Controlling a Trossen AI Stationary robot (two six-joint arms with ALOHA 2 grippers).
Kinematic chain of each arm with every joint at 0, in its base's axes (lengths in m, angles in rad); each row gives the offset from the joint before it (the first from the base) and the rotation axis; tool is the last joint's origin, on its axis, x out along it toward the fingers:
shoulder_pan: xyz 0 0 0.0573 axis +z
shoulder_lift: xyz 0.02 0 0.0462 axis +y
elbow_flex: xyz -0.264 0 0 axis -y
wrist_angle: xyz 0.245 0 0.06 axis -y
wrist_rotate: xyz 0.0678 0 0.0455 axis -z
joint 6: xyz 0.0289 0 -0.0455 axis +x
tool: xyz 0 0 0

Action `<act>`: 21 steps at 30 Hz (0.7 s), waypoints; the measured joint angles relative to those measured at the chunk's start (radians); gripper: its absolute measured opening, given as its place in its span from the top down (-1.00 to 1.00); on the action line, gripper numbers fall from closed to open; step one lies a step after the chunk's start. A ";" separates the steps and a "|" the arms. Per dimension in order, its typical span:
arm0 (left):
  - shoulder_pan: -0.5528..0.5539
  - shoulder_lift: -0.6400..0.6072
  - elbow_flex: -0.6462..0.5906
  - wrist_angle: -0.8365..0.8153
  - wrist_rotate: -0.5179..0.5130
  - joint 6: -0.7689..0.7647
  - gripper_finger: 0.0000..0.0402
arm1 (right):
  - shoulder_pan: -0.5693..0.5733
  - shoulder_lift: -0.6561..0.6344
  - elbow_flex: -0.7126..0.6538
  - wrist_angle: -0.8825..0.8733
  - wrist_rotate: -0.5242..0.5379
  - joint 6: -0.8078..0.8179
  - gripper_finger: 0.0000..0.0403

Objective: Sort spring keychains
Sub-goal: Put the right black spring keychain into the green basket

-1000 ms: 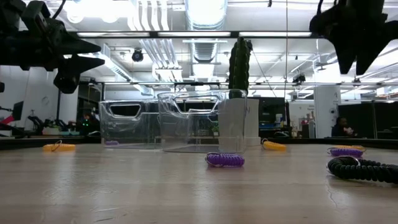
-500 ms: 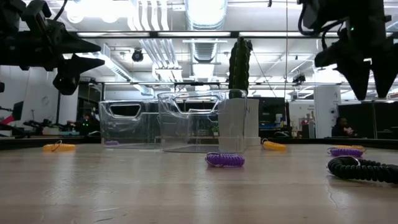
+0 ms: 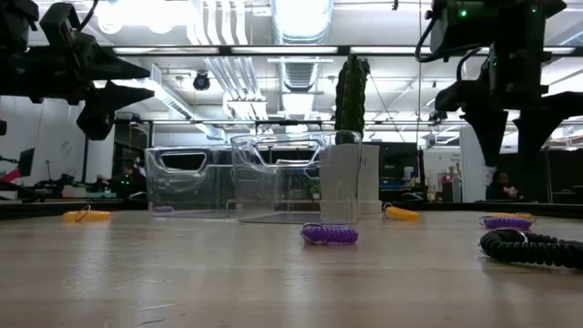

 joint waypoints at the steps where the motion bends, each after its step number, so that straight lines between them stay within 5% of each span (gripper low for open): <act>1: 0.000 0.000 0.000 0.000 -0.004 0.000 0.25 | -0.007 0.000 0.000 0.000 0.002 -0.002 -0.08; 15: 0.000 0.000 0.000 0.001 -0.022 -0.063 0.25 | -0.051 0.000 0.000 0.027 0.029 -0.029 -0.08; 21: 0.000 0.000 0.000 0.004 -0.031 -0.077 0.25 | -0.037 0.001 0.000 0.179 0.005 -0.100 -0.08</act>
